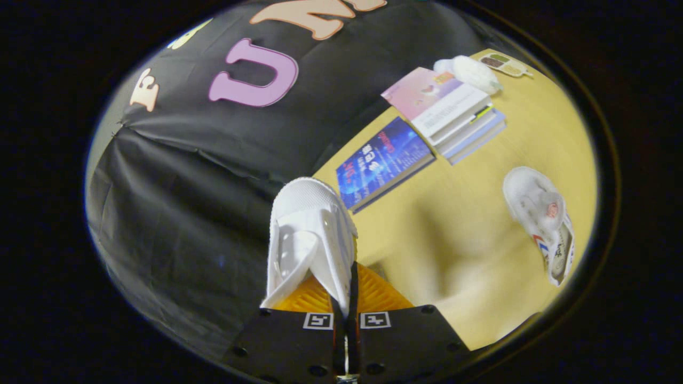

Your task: Open the storage box then place both shoes into the box .Put the left shoe in first, then the right shoe, with the right side of both shoes facing outward in a uniform manner.

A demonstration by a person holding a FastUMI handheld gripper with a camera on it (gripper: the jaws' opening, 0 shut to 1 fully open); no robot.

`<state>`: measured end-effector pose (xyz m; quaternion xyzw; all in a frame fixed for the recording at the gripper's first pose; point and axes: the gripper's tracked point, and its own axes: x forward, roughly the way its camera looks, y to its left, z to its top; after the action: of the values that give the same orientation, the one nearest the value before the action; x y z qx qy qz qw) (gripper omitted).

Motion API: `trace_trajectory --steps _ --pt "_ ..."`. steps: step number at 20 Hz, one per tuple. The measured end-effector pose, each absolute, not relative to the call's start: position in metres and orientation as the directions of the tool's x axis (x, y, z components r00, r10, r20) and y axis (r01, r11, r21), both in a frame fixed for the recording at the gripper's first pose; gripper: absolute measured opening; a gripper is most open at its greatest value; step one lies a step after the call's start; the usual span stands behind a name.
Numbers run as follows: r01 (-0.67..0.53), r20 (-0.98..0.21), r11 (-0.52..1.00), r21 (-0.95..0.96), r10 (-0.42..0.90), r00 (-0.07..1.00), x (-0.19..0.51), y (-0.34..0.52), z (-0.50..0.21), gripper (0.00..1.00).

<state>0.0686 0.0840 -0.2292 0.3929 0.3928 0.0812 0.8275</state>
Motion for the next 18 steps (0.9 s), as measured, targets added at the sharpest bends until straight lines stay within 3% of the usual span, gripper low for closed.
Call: trace_trajectory --steps 5,18 --pt "0.088 -0.562 0.68 0.728 0.519 0.644 0.06 0.143 -0.21 0.04" --pt "0.077 -0.666 0.74 0.668 0.548 0.506 0.005 0.258 -0.274 0.04"
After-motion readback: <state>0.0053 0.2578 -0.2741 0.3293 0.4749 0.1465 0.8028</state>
